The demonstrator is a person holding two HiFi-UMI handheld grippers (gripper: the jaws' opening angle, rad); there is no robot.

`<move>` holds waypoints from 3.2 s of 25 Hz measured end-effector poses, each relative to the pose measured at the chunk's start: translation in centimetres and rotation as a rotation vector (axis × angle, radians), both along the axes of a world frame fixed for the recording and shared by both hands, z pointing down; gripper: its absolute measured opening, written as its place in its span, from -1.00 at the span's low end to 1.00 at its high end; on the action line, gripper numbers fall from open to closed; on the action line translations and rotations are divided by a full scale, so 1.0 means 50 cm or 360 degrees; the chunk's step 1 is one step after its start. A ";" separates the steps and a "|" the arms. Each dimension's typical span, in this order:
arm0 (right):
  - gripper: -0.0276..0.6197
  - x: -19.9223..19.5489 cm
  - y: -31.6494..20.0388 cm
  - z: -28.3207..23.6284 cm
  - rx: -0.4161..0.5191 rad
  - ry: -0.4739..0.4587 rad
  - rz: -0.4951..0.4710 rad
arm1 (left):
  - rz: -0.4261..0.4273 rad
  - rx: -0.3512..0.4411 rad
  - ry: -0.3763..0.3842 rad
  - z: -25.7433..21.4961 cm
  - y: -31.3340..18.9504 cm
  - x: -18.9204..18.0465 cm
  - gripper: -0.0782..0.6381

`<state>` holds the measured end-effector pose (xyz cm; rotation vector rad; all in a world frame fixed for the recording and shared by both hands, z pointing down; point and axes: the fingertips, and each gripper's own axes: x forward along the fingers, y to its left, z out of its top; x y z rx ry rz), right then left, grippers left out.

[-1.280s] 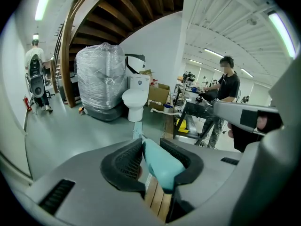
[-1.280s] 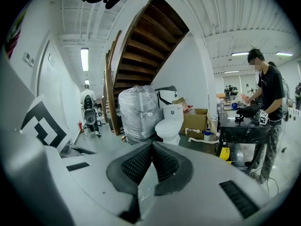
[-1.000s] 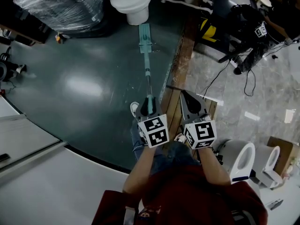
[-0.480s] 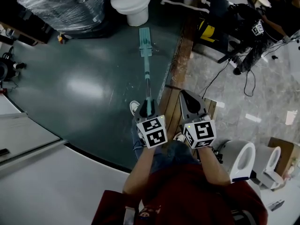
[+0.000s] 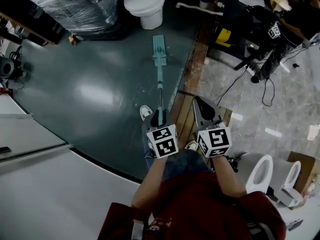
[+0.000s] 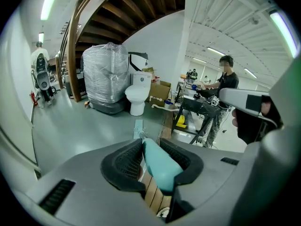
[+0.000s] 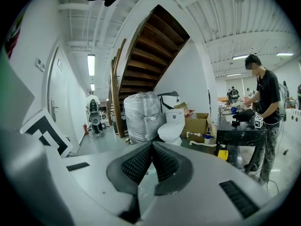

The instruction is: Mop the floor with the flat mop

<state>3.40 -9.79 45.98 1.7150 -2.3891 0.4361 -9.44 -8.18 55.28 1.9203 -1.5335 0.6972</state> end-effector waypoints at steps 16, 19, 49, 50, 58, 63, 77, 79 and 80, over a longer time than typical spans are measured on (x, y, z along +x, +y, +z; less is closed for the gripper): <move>-0.86 0.044 0.177 -0.055 0.0097 -0.0018 -0.0065 | -0.0030 0.0004 -0.0025 -0.035 0.221 0.046 -0.42; -0.86 0.047 0.211 -0.059 0.0105 -0.0026 -0.0068 | -0.0034 0.0004 -0.0028 -0.042 0.263 0.047 -0.42; -0.86 0.011 0.294 -0.168 0.0264 -0.0075 -0.0157 | -0.0080 0.0153 0.0007 -0.219 0.396 0.027 -0.43; -0.86 0.012 0.295 -0.169 0.0267 -0.0074 -0.0158 | -0.0074 0.0161 0.0005 -0.224 0.397 0.031 -0.43; -0.86 0.017 0.291 -0.170 0.0275 -0.0070 -0.0161 | -0.0063 0.0205 0.0010 -0.253 0.390 0.037 -0.43; -0.86 0.019 0.289 -0.164 0.0265 -0.0070 -0.0163 | -0.0074 0.0210 0.0006 -0.251 0.387 0.037 -0.43; -0.86 0.015 0.271 -0.130 0.0208 -0.0064 -0.0157 | -0.0072 0.0157 0.0024 -0.216 0.371 0.041 -0.42; -0.86 0.012 0.268 -0.125 0.0201 -0.0061 -0.0155 | -0.0063 0.0160 0.0023 -0.213 0.367 0.040 -0.42; -0.86 0.010 0.265 -0.122 0.0196 -0.0061 -0.0154 | -0.0059 0.0158 0.0023 -0.211 0.364 0.040 -0.42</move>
